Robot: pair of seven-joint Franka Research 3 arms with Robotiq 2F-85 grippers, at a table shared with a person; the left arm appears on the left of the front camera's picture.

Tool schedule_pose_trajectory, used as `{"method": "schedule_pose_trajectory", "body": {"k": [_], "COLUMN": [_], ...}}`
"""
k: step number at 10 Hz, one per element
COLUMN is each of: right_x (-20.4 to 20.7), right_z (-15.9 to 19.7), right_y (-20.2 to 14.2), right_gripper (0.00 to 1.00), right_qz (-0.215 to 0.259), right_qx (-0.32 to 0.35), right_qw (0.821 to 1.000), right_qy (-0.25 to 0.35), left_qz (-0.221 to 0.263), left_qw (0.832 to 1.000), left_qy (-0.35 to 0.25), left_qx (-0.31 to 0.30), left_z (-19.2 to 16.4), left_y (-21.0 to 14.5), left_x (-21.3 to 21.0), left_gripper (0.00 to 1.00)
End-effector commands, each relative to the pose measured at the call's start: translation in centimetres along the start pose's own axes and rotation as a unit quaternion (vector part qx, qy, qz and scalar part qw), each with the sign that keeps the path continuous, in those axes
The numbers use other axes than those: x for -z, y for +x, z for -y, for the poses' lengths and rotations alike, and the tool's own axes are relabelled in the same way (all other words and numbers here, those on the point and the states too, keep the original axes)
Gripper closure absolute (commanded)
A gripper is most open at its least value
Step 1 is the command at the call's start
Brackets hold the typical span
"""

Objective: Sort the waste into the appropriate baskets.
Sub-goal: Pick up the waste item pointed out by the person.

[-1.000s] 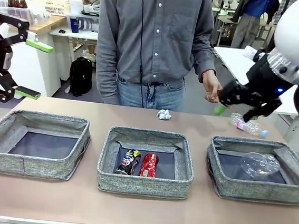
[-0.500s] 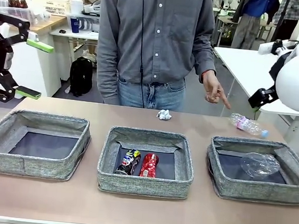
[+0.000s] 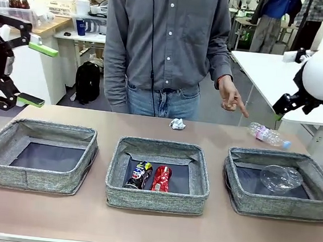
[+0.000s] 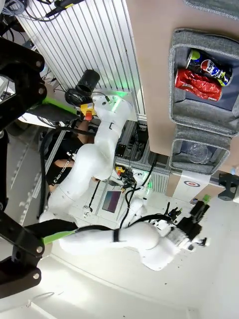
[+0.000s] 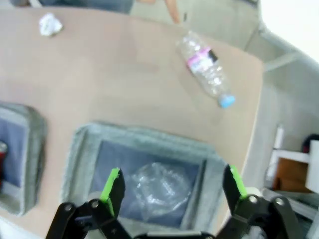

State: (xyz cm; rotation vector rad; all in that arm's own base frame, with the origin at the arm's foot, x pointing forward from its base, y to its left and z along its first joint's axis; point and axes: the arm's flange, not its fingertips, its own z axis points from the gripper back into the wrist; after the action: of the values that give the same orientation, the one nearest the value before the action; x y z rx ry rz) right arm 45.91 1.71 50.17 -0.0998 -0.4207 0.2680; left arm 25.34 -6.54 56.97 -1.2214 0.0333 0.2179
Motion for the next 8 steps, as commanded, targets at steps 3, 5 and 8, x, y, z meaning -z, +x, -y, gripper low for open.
{"method": "schedule_pose_trajectory", "body": {"k": [3, 5, 8], "right_x": [12.4, 17.4, 22.5], "right_z": [6.9, 8.1, 9.5], "right_y": [9.0, 9.2, 8.6], "right_gripper": [0.0, 0.0, 0.0], "right_qz": [-0.018, -0.029, -0.028], "right_qx": [-0.118, -0.135, -0.103], "right_qw": [0.99, 0.987, 0.992], "right_qy": [0.078, 0.08, 0.07], "left_qz": [-0.002, -0.002, -0.002], "left_qw": [1.0, 1.0, 1.0], "left_qy": [-0.011, -0.011, -0.011], "left_qx": [0.01, 0.01, 0.01], "left_z": [-0.1, -0.1, -0.1], "left_y": [-0.1, -0.1, -0.1], "left_x": [0.3, 0.3, 0.3], "left_gripper": [0.0, 0.0, 0.0]}}
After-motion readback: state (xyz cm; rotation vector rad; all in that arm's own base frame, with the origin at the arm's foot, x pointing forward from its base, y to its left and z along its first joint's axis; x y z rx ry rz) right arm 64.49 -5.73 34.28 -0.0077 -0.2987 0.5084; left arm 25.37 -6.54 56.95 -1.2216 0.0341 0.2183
